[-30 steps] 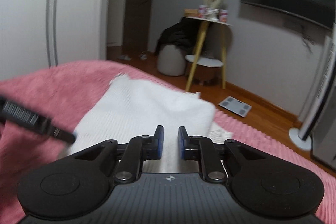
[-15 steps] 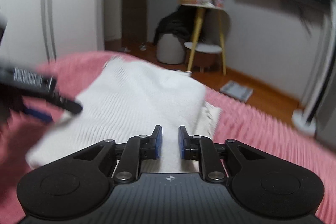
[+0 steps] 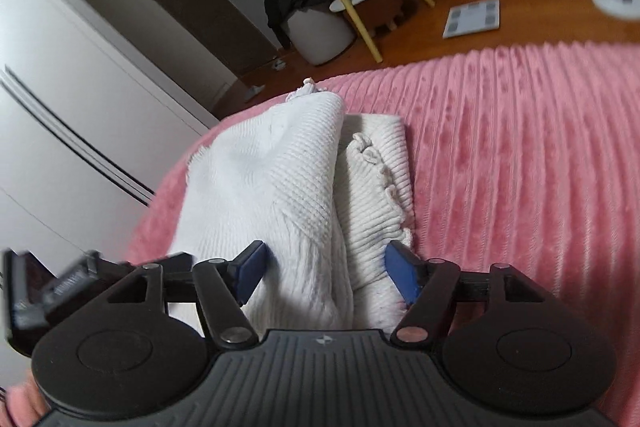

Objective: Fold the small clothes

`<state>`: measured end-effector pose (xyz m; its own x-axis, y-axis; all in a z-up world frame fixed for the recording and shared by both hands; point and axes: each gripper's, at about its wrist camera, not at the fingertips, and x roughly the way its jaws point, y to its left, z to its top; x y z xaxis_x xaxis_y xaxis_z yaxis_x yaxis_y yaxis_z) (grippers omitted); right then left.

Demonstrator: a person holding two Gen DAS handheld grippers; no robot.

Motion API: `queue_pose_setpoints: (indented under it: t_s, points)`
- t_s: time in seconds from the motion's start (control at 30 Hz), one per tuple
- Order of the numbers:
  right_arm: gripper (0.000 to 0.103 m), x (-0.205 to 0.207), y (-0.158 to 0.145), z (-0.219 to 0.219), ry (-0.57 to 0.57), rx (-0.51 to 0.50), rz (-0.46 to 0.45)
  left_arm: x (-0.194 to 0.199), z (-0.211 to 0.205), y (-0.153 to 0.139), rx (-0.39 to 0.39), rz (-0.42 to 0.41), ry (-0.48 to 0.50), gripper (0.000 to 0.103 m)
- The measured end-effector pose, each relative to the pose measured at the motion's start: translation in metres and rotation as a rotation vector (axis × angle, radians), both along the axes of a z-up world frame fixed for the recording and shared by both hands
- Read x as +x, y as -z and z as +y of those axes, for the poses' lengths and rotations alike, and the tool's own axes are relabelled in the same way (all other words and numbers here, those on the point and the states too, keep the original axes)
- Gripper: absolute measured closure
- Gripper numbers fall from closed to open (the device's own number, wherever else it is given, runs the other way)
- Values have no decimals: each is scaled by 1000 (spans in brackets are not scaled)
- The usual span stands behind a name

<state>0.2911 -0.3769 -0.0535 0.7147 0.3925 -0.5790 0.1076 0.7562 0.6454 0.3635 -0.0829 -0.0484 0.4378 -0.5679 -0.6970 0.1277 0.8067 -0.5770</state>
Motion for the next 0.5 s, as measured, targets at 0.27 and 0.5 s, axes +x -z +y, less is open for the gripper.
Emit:
queue_pose_setpoints:
  t_s: [0.27,0.5]
  points:
    - [76,-9,-11,6,24,14,-8,-9,2,-36,15,-87,59,59]
    - [76,-33,-37,37,-35,21,-78,-32,26,-60,52,-118,128,60]
